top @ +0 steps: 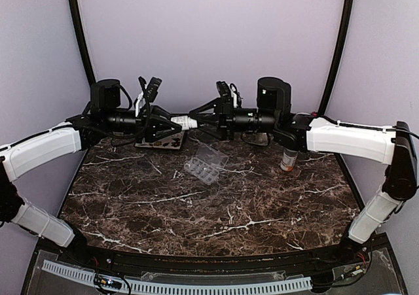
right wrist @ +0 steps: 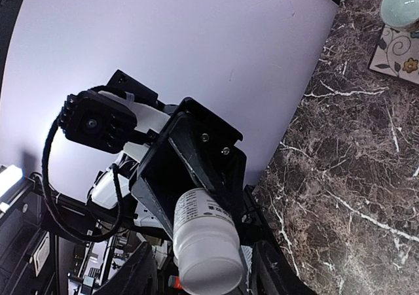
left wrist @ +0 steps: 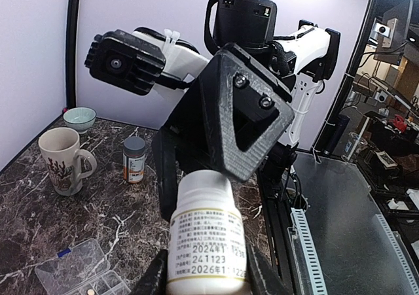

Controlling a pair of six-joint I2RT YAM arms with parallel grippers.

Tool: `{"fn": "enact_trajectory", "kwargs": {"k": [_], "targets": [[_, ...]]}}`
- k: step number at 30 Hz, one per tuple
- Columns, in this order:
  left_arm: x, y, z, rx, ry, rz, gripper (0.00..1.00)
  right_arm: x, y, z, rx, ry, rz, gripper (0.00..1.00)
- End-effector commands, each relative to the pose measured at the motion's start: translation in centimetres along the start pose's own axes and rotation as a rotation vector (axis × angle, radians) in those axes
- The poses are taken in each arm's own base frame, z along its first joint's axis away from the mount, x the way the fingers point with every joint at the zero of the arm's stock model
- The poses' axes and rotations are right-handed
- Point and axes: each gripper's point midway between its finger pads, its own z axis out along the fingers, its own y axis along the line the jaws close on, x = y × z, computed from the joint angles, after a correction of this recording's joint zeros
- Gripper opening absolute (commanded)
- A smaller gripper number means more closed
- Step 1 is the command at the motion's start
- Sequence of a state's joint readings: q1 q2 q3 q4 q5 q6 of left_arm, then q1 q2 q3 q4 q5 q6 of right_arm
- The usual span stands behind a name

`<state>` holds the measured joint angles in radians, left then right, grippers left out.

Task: Sort the pills into containers
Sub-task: Open the lid of the pill bottle.

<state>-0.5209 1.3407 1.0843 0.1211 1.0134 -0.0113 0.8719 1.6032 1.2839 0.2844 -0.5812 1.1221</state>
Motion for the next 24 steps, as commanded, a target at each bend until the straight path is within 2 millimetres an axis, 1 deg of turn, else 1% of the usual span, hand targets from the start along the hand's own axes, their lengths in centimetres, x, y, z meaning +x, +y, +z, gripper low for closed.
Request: {"fn": "enact_trajectory", "kwargs": {"k": [1, 6, 8, 10, 12, 14, 15, 17, 24], "targets": [[-1.3, -0.6, -0.2, 0.021, -0.017, 0.040, 0.00, 0.0, 1.3, 0.5, -0.042, 0.013, -0.031, 0.49], [-1.3, -0.7, -0.2, 0.022, -0.016, 0.040, 0.00, 0.1, 1.4, 0.6, -0.040, 0.014, -0.036, 0.42], [-1.2, -0.7, -0.2, 0.021, -0.015, 0.039, 0.00, 0.1, 1.4, 0.6, -0.039, 0.015, -0.044, 0.36], [-1.2, -0.7, -0.2, 0.019, -0.014, 0.038, 0.00, 0.1, 1.5, 0.5, -0.039, 0.018, -0.051, 0.27], [-1.2, -0.6, -0.2, 0.018, -0.016, 0.036, 0.00, 0.2, 1.5, 0.5, -0.038, 0.024, -0.062, 0.14], [-1.4, -0.8, -0.2, 0.024, -0.020, 0.032, 0.00, 0.4, 1.4, 0.6, -0.034, 0.032, -0.079, 0.05], [-1.5, -0.8, -0.2, 0.028, -0.022, 0.030, 0.00, 0.4, 1.3, 0.5, -0.029, 0.035, -0.094, 0.03], [-1.7, -1.0, -0.2, 0.044, -0.021, 0.018, 0.00, 0.6, 1.1, 0.5, -0.012, 0.044, -0.131, 0.00], [-2.8, -2.0, -0.1, 0.119, -0.025, -0.043, 0.00, 1.4, 0.4, 0.2, 0.003, 0.072, -0.305, 0.00]]}}
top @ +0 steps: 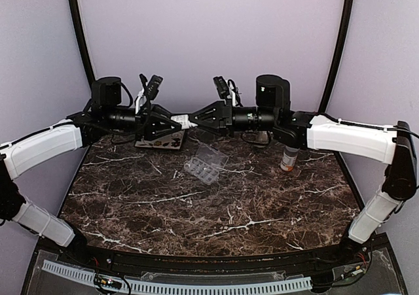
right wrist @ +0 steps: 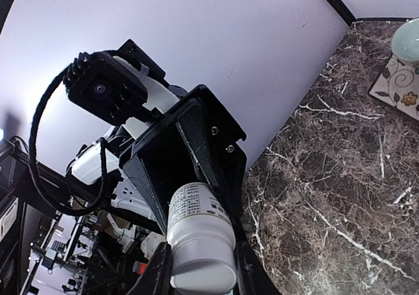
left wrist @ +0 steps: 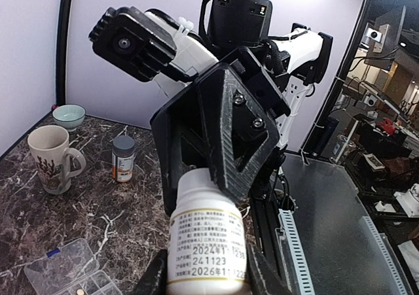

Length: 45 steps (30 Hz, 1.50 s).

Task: Sort the pills into containers
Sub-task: Open the lid of the pill bottle.

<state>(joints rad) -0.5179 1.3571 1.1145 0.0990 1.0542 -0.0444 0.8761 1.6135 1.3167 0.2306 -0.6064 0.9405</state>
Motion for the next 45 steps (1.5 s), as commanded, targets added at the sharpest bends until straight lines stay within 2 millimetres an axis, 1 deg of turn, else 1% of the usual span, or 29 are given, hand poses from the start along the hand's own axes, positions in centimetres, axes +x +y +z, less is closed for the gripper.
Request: {"fn": "enact_trajectory", "kwargs": {"k": [1, 3, 9, 11, 12, 13, 20, 24, 28, 36, 45], "targets": [[-2.4, -1.9, 0.0, 0.097, -0.028, -0.013, 0.00, 1.1, 0.3, -0.1, -0.004, 0.038, -0.165, 0.00], [-2.6, -2.0, 0.0, 0.118, -0.029, -0.031, 0.00, 0.9, 1.5, -0.9, -0.026, 0.022, -0.229, 0.00], [-3.7, -3.0, 0.0, 0.191, -0.040, -0.071, 0.00, 1.1, 2.9, -1.9, -0.061, 0.006, -0.386, 0.00], [-4.1, -3.4, 0.0, 0.220, -0.042, -0.088, 0.00, 1.0, 3.1, -2.0, -0.067, -0.001, -0.392, 0.00], [-4.2, -3.5, -0.1, 0.233, -0.043, -0.096, 0.00, 1.1, 3.4, -2.0, -0.078, 0.004, -0.462, 0.00], [-4.4, -3.7, -0.1, 0.245, -0.044, -0.101, 0.00, 1.2, 3.6, -1.9, -0.084, 0.007, -0.494, 0.00], [-5.6, -5.0, -0.4, 0.329, -0.049, -0.131, 0.00, 1.4, 4.6, -1.7, -0.089, 0.002, -0.616, 0.00], [-5.9, -5.4, -0.6, 0.349, -0.045, -0.131, 0.00, 1.6, 5.1, -1.3, -0.086, 0.003, -0.646, 0.00], [-5.6, -5.4, -0.6, 0.353, -0.040, -0.136, 0.00, 1.5, 5.6, -1.4, -0.084, -0.010, -0.659, 0.00], [-5.2, -5.7, -0.6, 0.379, -0.034, -0.141, 0.00, 0.7, 6.2, -1.9, -0.079, -0.062, -0.657, 0.00], [-4.9, -6.1, -0.8, 0.401, -0.023, -0.144, 0.00, -0.3, 6.7, -1.8, -0.081, -0.108, -0.636, 0.00]]}}
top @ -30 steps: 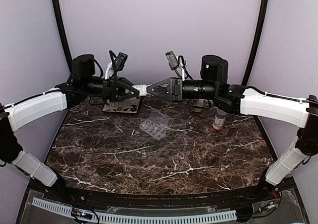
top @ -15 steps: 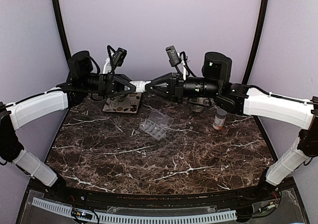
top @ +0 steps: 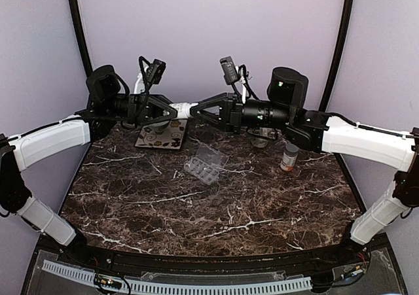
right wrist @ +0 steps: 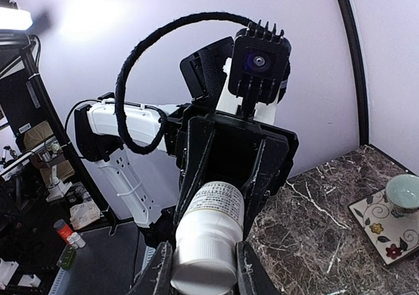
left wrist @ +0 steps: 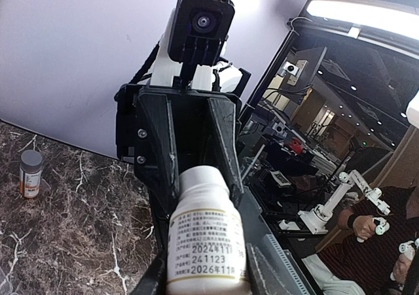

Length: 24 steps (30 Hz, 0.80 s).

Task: Sort the pills into containers
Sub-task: Open the lid of the pill bottle.

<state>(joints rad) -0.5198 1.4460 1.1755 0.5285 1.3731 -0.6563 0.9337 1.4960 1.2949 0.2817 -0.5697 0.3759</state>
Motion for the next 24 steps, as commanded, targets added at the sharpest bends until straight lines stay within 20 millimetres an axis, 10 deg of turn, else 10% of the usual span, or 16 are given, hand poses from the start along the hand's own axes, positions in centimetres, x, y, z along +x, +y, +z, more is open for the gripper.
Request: {"fn": "enact_trajectory", "kwargs": {"k": [1, 24], "targets": [[-0.1, -1.9, -0.1, 0.059, 0.023, 0.077, 0.00, -0.4, 0.0, 0.0, 0.015, -0.022, 0.011, 0.00], [-0.5, -1.8, -0.1, 0.062, -0.036, 0.101, 0.00, -1.7, -1.8, 1.2, 0.097, -0.012, 0.026, 0.00]]}}
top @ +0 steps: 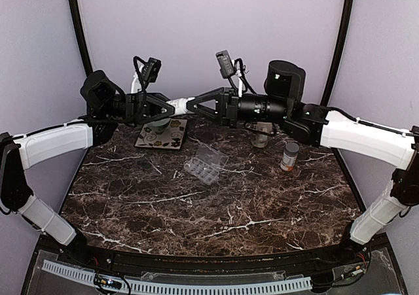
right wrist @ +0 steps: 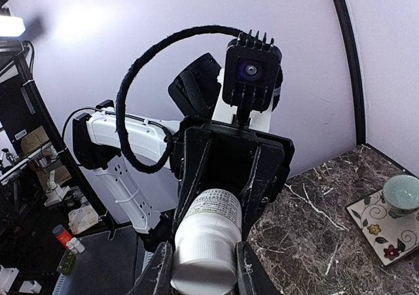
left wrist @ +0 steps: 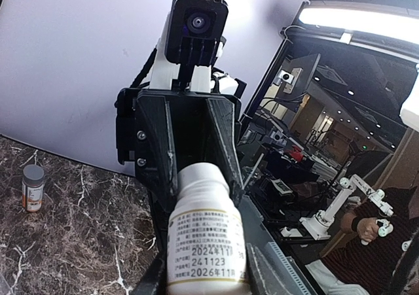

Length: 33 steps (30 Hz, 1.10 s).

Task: Sort the pills into containers
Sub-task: Open the lid of the pill bottle.

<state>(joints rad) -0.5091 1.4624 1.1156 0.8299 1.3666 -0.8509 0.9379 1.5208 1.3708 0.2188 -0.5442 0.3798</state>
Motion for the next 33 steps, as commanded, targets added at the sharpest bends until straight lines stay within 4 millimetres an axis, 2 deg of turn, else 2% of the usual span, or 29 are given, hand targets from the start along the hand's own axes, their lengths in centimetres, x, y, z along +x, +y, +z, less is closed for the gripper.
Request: {"fn": "enact_trajectory", "kwargs": {"k": [1, 17, 19, 28, 33], "targets": [[-0.1, -1.5, 0.3, 0.045, 0.002, 0.073, 0.00, -0.5, -1.7, 0.7, 0.081, -0.011, 0.019, 0.00], [0.1, -1.4, 0.5, 0.049, 0.000, 0.070, 0.00, -1.5, -2.3, 1.1, 0.133, 0.029, 0.005, 0.00], [0.1, -1.4, 0.4, 0.048, -0.001, 0.071, 0.00, -0.5, -3.3, 1.6, 0.153, 0.058, 0.010, 0.01], [0.2, -1.5, 0.5, 0.055, 0.003, 0.066, 0.00, 0.3, -4.5, 1.9, 0.207, 0.110, -0.059, 0.01], [0.2, -1.4, 0.5, 0.057, 0.005, 0.059, 0.00, 0.0, -4.6, 2.0, 0.210, 0.116, -0.102, 0.02]]}}
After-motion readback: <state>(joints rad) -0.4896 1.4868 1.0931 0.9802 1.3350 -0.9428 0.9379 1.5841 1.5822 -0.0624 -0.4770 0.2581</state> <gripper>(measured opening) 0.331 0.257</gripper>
